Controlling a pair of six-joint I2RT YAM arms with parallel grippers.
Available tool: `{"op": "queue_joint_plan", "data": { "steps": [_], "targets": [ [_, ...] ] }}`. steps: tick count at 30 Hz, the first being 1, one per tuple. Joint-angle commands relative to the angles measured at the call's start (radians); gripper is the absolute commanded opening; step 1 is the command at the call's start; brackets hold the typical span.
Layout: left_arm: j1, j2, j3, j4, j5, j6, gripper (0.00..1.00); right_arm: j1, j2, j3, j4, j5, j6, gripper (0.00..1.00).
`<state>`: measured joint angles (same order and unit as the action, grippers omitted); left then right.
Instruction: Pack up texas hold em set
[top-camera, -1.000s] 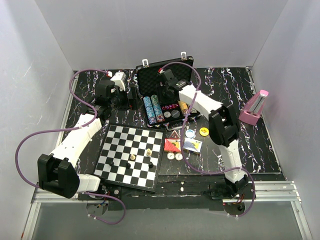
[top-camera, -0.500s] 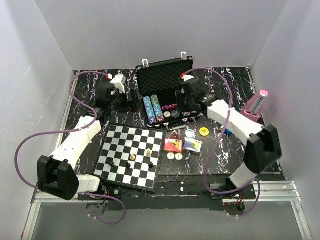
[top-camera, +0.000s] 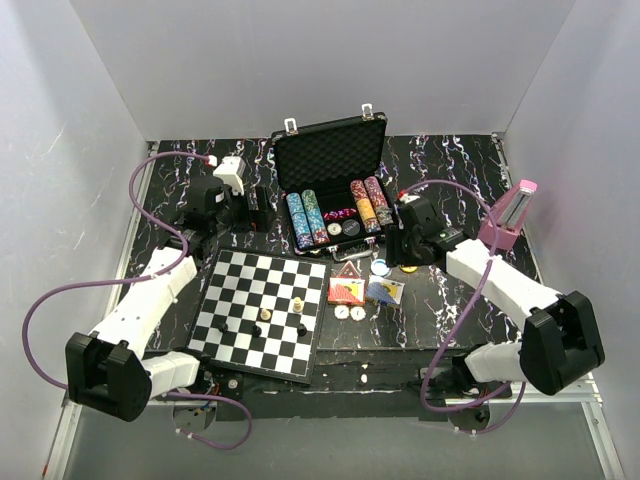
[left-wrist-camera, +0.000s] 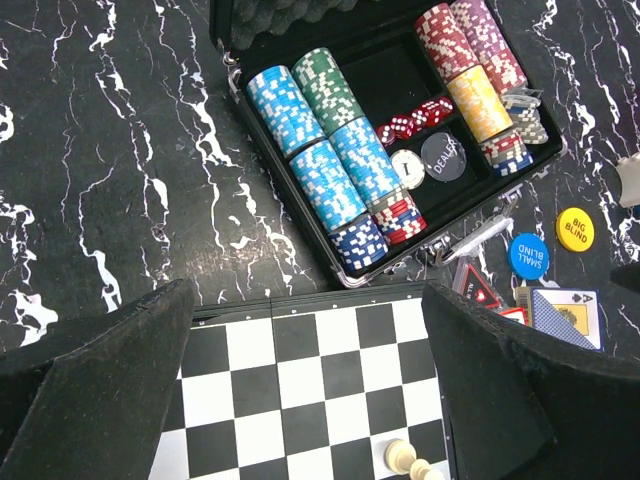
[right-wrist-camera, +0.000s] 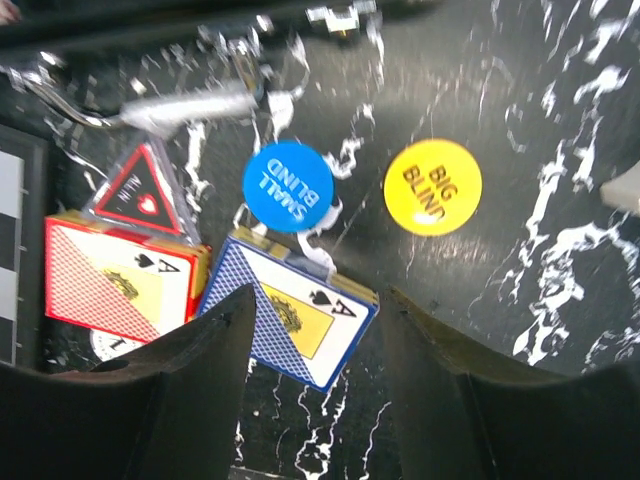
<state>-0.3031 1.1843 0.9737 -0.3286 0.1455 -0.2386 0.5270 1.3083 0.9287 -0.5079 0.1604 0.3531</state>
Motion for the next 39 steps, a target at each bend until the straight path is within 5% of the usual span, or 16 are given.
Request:
{"op": "queue_joint_plan", "data": {
  "steps": [1,6,12,19,25,39],
  "targets": [
    [-0.002,-0.017,-0.009,0.026,-0.006,0.018,0.98,-0.010,0.005,-0.044,0.006,-0.042,0.066,0.61],
    [-0.002,-0.006,-0.006,0.033,0.031,0.001,0.98,0.011,0.039,-0.045,0.002,-0.042,0.115,0.62],
    [-0.002,-0.009,0.000,0.022,0.046,0.002,0.98,0.057,0.031,-0.097,-0.003,-0.059,0.194,0.83],
    [-0.001,-0.008,0.011,0.008,0.055,0.010,0.98,0.089,-0.078,-0.212,-0.022,-0.022,0.336,0.88],
    [-0.002,0.000,0.014,0.005,0.077,0.002,0.98,0.171,-0.166,-0.205,0.126,-0.253,0.008,0.88],
    [-0.001,-0.017,0.017,-0.006,0.074,0.007,0.98,0.288,0.166,0.059,0.184,-0.386,-0.696,0.84]
  ]
}}
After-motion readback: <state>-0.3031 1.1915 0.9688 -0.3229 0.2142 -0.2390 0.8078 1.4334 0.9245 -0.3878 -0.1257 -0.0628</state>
